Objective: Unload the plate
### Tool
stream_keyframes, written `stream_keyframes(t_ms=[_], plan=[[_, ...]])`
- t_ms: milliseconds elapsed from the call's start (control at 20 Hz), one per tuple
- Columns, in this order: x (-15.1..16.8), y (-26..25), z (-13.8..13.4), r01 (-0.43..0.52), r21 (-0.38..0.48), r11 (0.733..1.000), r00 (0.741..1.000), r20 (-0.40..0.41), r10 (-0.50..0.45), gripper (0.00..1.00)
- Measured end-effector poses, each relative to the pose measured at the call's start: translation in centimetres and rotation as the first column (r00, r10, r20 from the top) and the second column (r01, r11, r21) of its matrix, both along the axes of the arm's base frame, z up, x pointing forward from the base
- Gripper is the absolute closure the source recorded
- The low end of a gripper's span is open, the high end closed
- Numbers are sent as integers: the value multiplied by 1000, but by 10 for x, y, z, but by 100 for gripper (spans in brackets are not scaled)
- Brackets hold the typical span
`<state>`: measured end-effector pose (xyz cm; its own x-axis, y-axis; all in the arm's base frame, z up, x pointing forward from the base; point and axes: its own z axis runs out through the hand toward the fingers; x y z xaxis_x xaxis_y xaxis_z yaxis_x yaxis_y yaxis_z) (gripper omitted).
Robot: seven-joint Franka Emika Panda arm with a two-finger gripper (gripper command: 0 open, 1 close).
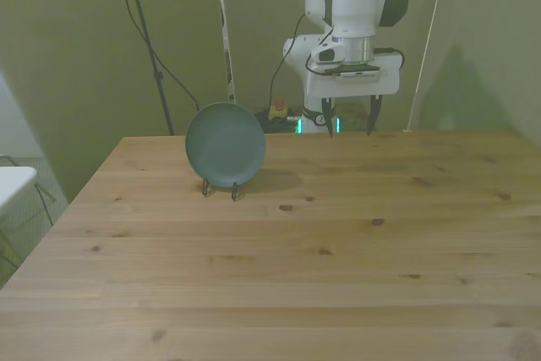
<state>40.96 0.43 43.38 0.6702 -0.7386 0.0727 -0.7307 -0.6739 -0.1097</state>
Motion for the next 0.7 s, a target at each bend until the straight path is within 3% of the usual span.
stream_keyframes(t_ms=[200,500,700], plan=[[3,-18,11,33,-20,999,999,10,-33,0],[17,-65,79,121,-9,993,991,62,-120,0],[31,-79,105,143,0,990,987,76,-143,0]])
